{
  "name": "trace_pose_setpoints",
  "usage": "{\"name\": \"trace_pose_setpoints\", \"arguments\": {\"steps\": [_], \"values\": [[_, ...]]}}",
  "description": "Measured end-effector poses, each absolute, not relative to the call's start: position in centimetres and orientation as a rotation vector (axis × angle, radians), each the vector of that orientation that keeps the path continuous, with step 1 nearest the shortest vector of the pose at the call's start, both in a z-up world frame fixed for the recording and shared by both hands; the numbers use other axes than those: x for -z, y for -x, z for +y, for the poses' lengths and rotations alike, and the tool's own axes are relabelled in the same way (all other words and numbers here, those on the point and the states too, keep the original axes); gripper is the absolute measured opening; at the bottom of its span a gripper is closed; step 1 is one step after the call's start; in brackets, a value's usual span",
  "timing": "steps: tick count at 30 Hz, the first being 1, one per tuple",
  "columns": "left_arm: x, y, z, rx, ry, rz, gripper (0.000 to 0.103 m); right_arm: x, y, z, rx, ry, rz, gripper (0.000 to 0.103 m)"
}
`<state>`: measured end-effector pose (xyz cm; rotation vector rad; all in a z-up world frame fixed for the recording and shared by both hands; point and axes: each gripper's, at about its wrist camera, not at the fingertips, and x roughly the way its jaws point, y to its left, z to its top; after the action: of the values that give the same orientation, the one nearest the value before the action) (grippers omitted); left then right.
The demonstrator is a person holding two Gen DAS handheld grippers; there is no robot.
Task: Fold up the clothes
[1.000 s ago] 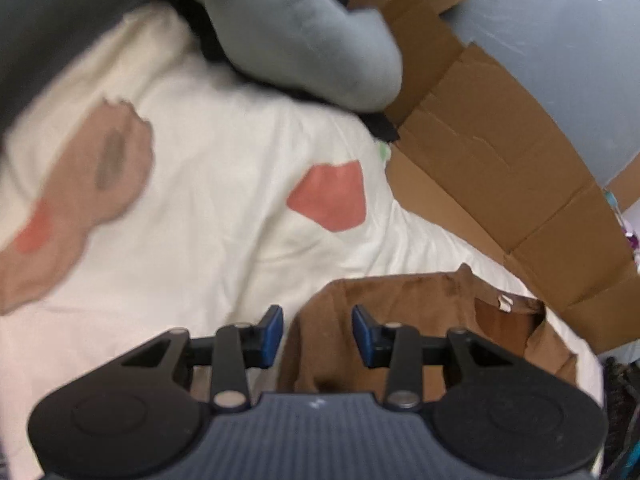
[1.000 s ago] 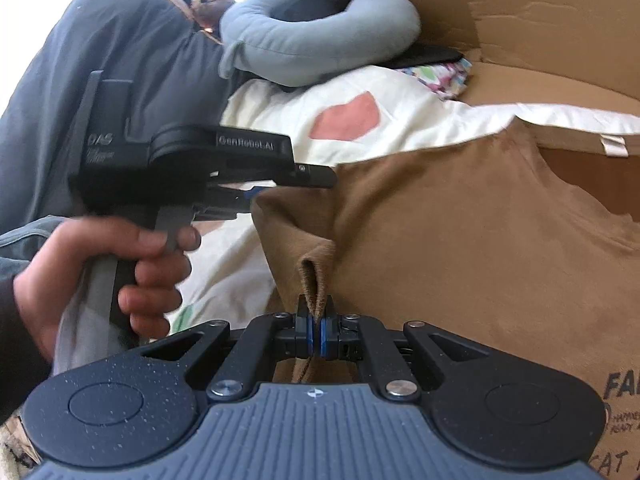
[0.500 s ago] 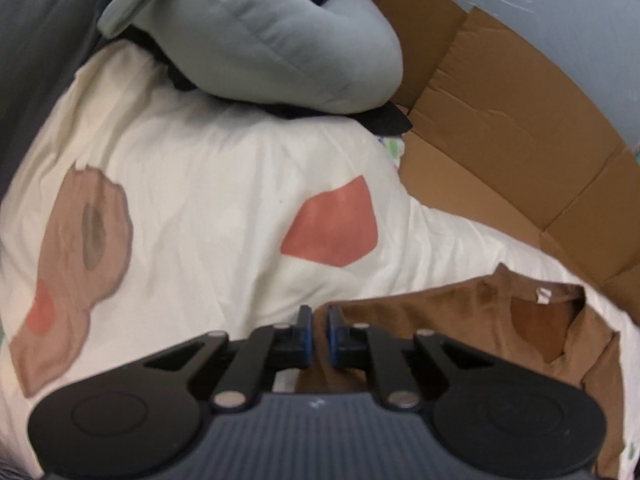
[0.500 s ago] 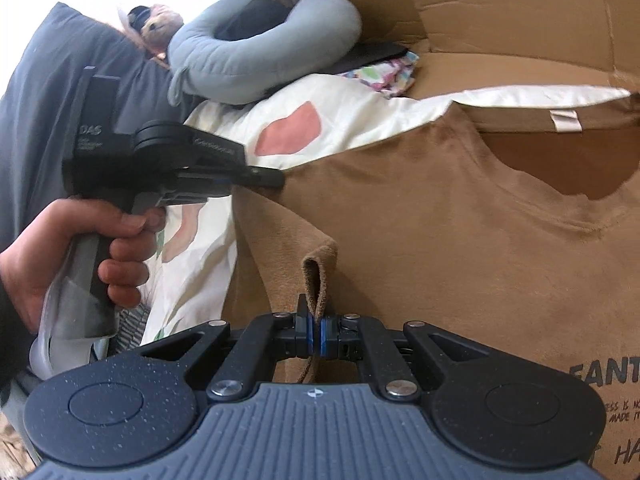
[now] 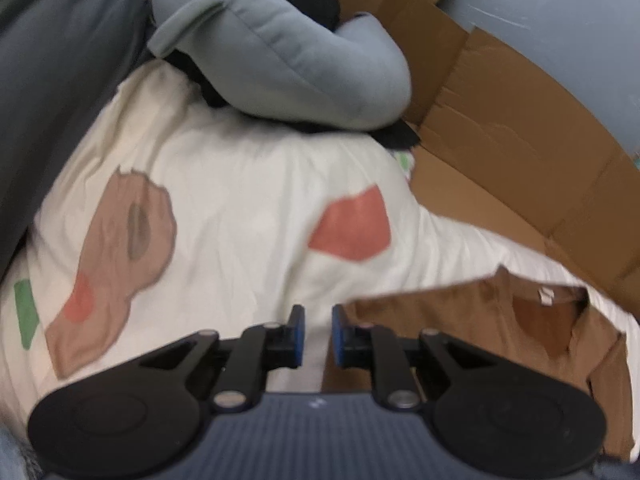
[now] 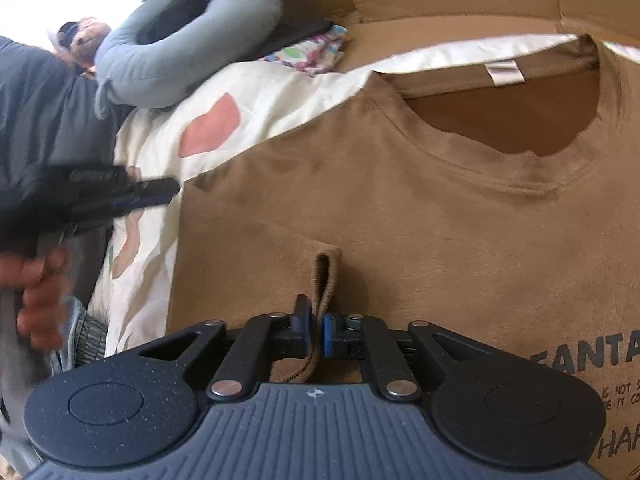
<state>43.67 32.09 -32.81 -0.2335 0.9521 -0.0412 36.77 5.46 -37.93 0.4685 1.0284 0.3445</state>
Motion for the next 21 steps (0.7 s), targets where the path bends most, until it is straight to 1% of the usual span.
{"name": "trace_pose_setpoints", "arguments": {"steps": [1,2,4,5,7,8,9,12,15,18,19,21], "values": [[32.9,-43.3,32.0,0.054,0.227,0.953,0.016,38.1,-36.9,5.3,-0.339,-0.480,1.031,0.024],[33.1,-43.1,31.7,0.065,0.213,0.955,0.017,38.1,-37.0,5.0,-0.331,-0.493,1.022,0.037],[33.5,-42.8,31.1,0.086,0.183,0.964,0.024,38.3,-37.2,4.8,-0.327,-0.512,1.011,0.038],[33.8,-42.8,31.0,0.091,0.178,0.970,0.025,38.4,-37.4,4.8,-0.328,-0.517,1.012,0.038],[34.2,-42.8,30.8,0.107,0.180,0.976,0.026,38.6,-37.7,4.8,-0.329,-0.515,1.019,0.035],[34.4,-42.9,30.7,0.113,0.183,0.973,0.026,38.7,-37.8,4.9,-0.329,-0.509,1.024,0.017],[34.5,-43.0,30.6,0.114,0.183,0.971,0.026,38.7,-38.0,4.9,-0.327,-0.504,1.027,0.003],[35.1,-43.5,30.4,0.102,0.173,0.965,0.026,37.7,-37.9,4.8,-0.317,-0.482,0.979,0.002],[35.4,-43.9,30.3,0.065,0.161,0.936,0.021,36.9,-37.7,4.9,-0.293,-0.453,0.948,0.002],[35.3,-44.0,29.7,0.033,0.121,0.916,0.018,37.4,-37.9,5.0,-0.271,-0.440,0.977,0.002],[35.2,-44.0,29.6,0.029,0.104,0.910,0.017,37.8,-38.1,5.0,-0.265,-0.439,1.000,0.002],[34.9,-43.9,29.9,0.020,0.116,0.909,0.017,38.5,-38.4,4.6,-0.255,-0.454,1.027,0.007]]}}
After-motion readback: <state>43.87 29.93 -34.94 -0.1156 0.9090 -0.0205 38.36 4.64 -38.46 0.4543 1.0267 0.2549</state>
